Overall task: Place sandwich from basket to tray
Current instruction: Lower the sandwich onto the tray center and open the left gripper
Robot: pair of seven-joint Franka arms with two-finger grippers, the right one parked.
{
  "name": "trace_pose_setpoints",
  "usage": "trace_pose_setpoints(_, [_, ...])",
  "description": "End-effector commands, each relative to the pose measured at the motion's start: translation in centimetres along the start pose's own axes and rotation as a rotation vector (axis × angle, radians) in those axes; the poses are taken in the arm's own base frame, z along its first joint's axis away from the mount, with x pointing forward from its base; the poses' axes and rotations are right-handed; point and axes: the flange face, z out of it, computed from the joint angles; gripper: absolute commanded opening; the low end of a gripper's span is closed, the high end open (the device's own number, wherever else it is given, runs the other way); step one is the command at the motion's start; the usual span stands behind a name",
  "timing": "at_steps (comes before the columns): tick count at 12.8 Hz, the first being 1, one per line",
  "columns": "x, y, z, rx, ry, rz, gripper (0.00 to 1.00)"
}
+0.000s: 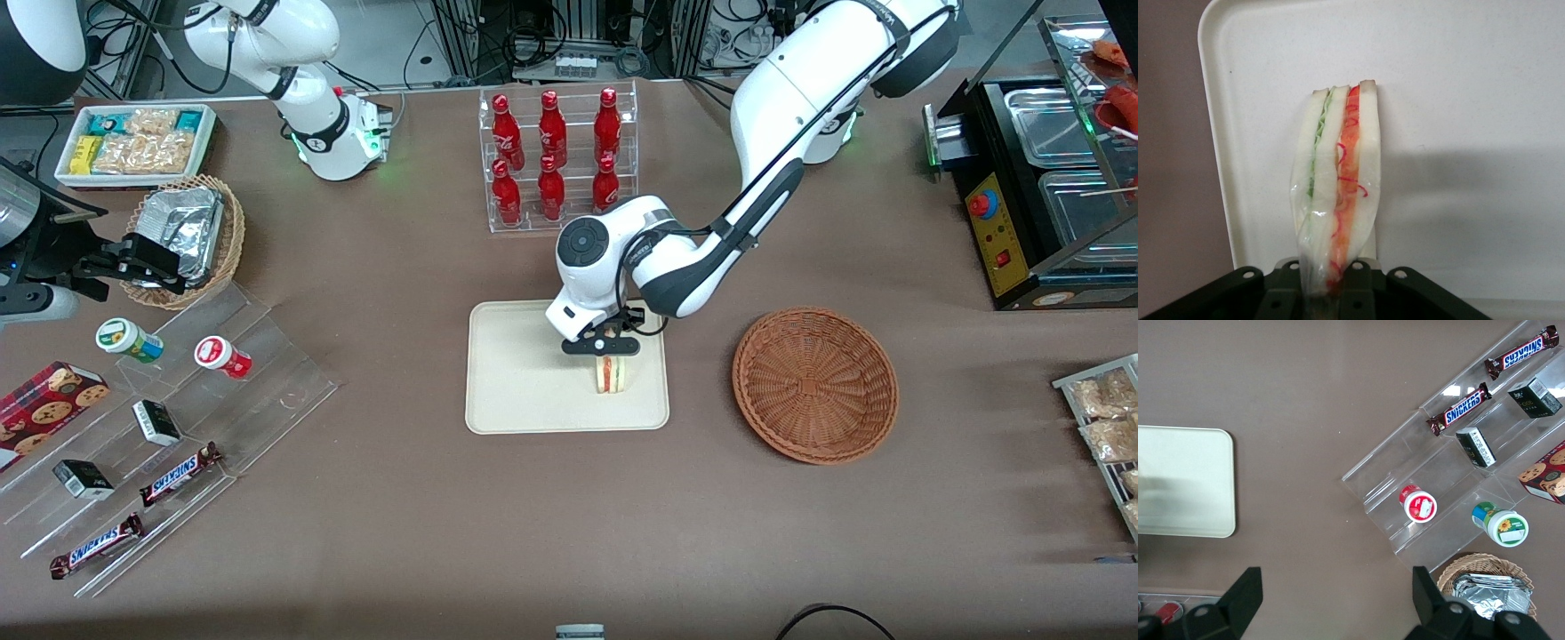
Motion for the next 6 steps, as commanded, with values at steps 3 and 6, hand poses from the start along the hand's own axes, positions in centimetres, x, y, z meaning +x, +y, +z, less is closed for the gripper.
trace_pose_setpoints(3, [0.54,0.88,-0.43,-0.003,0.029,-0.059,1.0])
trace_pose_setpoints(6, [0.88,0.91,-1.17,-0.014,0.037,-0.069,1.0])
